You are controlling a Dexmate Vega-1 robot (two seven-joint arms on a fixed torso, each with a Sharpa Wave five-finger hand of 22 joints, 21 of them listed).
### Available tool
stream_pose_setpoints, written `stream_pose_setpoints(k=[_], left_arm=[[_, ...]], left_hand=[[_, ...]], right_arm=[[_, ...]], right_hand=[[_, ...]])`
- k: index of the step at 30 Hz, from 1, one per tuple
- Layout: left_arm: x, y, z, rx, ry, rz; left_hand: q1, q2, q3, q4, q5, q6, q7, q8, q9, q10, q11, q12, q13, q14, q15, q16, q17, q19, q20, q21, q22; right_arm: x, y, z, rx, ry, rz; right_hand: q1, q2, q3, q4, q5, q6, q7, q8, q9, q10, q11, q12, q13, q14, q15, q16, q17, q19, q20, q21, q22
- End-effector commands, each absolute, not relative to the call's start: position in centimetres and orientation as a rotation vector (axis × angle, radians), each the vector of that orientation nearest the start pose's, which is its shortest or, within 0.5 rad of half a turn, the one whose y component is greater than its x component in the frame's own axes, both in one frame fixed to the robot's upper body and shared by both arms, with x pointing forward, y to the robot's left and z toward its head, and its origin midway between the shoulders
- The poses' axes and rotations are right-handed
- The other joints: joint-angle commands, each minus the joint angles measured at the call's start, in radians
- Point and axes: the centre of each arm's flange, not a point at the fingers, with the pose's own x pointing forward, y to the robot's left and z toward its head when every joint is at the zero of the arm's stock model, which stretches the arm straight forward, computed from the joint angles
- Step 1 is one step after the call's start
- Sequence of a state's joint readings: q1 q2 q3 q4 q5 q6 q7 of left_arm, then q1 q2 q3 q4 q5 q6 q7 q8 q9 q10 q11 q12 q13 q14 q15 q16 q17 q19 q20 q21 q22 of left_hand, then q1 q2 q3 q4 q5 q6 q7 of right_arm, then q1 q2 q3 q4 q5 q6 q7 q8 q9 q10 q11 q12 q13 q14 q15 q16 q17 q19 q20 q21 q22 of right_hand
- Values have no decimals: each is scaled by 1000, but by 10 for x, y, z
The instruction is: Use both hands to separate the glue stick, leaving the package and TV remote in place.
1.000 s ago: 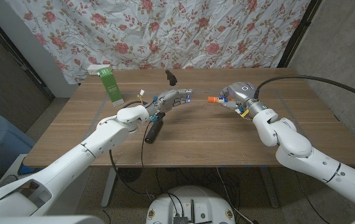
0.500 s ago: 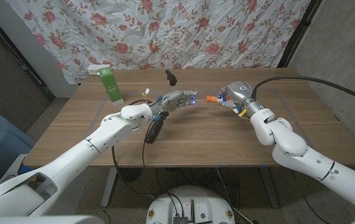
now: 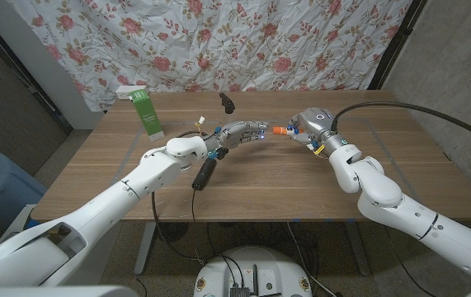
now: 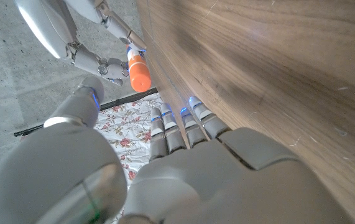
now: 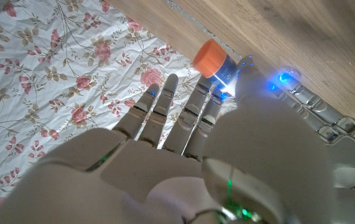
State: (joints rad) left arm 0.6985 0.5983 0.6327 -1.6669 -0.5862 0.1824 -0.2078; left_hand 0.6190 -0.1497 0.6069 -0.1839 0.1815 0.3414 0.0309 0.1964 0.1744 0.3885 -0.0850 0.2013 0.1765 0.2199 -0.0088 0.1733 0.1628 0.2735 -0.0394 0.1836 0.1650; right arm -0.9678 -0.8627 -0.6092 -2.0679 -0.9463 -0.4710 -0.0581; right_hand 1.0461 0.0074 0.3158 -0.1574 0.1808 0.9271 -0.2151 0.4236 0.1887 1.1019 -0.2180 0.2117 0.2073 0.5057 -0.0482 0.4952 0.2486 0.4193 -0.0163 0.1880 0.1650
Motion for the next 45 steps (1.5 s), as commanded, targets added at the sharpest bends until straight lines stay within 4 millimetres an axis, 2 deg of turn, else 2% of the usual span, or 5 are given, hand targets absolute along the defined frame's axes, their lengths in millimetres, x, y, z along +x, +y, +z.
stream_pose_setpoints(k=[1,6,10,31,45], left_arm=[[610,104,1,327,-381,-709],[611,101,2,341,-381,-705],[611,100,2,343,-383,-694],[617,91,2,353,-378,-666],[613,85,-1,365,-390,-636]], left_hand=[[23,5,-5,1,2,14,9,7,2,20,8,8,3,12,0,7,3,18,-13,7,4],[43,12,-9,3,3,29,23,8,2,41,16,11,1,17,4,6,3,27,-11,9,4],[55,12,-11,2,3,43,15,11,2,47,7,10,1,23,-5,7,3,36,-20,10,3],[110,22,-27,5,4,132,22,24,1,131,-4,19,-2,75,-25,13,2,73,-13,14,4],[145,42,-31,7,6,166,20,18,2,165,8,17,-3,106,-27,13,2,98,1,17,5]], right_arm=[[529,-195,1,-1664,-736,-287],[530,-193,1,-1660,-746,-283],[530,-192,1,-1652,-753,-279],[533,-187,3,-1634,-766,-284],[534,-186,3,-1628,-773,-281]], right_hand=[[7,13,-1,1,6,14,-10,-3,5,7,-1,7,2,3,-140,-2,4,-2,-1,0,4],[8,13,-1,0,6,14,-10,-4,5,7,-1,7,2,3,-139,-2,4,-3,-1,1,4],[7,14,-2,1,6,15,-10,-5,6,7,-1,7,3,4,-138,-2,5,-3,-1,1,4],[7,17,-3,1,5,19,-10,-10,6,9,-1,5,3,6,-138,-2,7,-4,-2,1,4],[5,19,-5,3,4,20,-10,-13,6,9,-1,4,4,6,-137,-1,9,-5,-2,2,4]])
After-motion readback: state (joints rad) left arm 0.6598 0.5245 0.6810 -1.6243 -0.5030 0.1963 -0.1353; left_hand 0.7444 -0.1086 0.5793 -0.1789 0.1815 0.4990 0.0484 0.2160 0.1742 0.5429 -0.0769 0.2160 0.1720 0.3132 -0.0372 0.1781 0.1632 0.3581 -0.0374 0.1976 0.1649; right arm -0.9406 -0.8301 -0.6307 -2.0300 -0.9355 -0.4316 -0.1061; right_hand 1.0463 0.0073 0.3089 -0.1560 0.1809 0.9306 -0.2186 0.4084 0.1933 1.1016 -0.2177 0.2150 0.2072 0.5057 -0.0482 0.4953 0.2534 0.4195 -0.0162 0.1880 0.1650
